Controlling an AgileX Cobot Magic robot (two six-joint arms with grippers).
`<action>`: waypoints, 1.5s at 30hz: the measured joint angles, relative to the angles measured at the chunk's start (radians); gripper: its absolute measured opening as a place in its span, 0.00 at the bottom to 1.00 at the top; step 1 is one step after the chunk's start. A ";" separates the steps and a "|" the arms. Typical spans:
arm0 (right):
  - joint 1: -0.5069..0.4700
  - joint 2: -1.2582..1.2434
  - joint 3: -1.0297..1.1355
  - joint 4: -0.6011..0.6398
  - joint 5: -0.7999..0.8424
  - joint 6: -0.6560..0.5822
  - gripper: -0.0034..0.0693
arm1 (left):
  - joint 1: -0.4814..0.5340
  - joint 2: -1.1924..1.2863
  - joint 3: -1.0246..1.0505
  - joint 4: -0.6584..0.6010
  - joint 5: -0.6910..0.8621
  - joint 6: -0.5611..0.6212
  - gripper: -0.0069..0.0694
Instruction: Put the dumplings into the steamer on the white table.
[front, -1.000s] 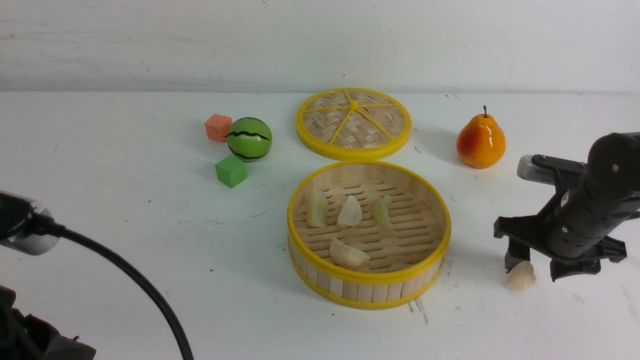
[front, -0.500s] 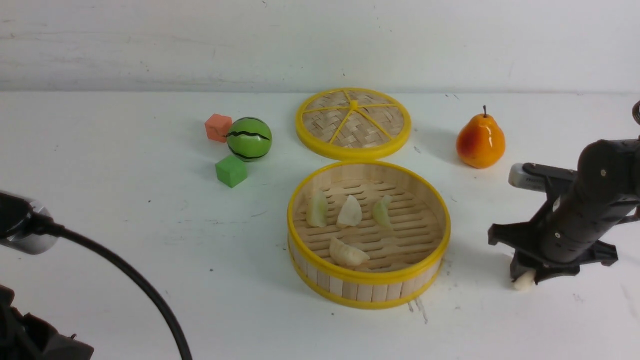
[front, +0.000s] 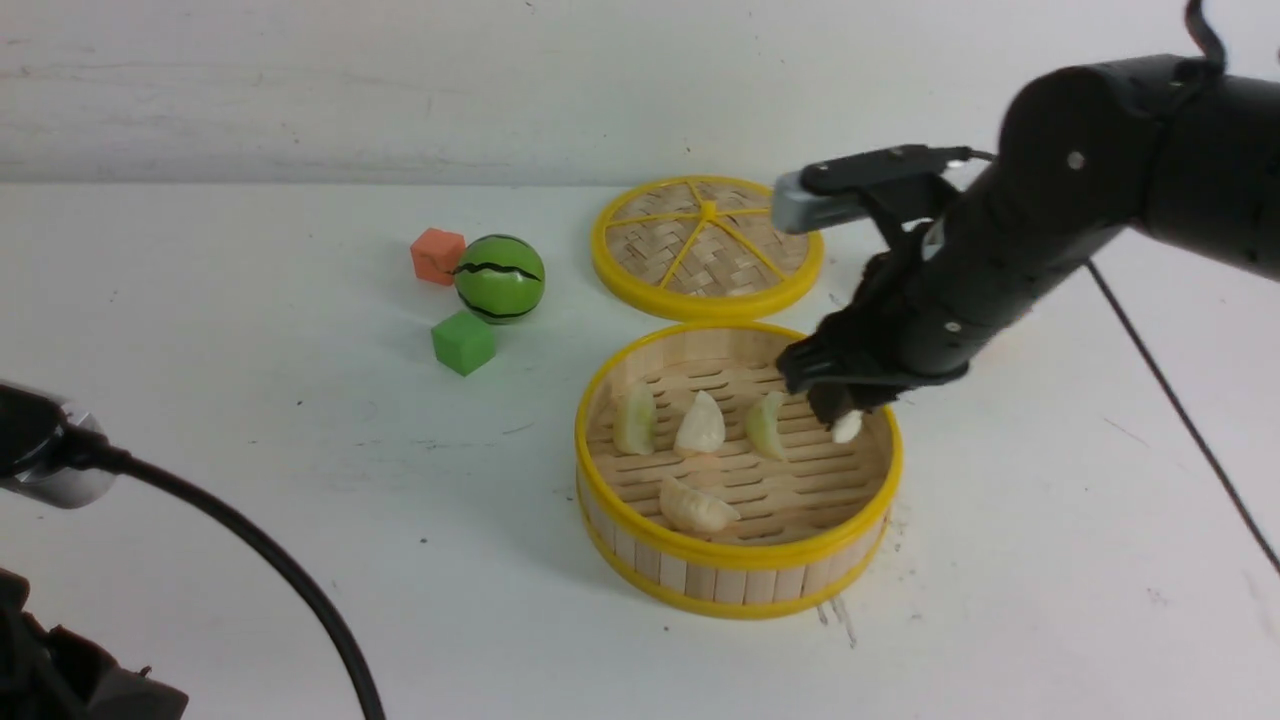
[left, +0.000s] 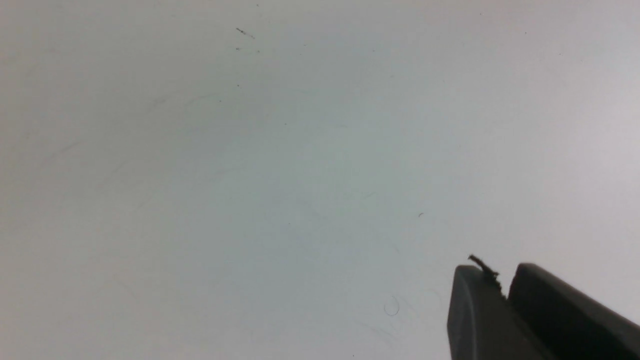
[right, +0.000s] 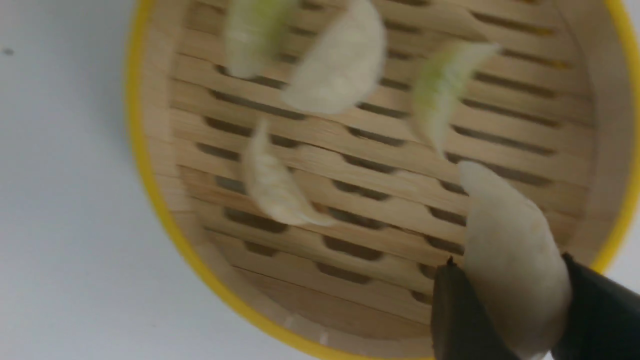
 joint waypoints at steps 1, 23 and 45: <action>0.023 0.015 -0.005 -0.009 -0.013 0.000 0.37 | 0.000 0.000 0.000 0.000 0.000 0.000 0.21; 0.054 0.215 -0.030 -0.059 -0.071 0.000 0.56 | 0.000 -0.002 0.000 0.000 0.012 -0.001 0.22; 0.054 -0.605 0.287 0.190 -0.290 -0.221 0.02 | 0.000 -0.684 0.189 0.052 -0.161 -0.088 0.24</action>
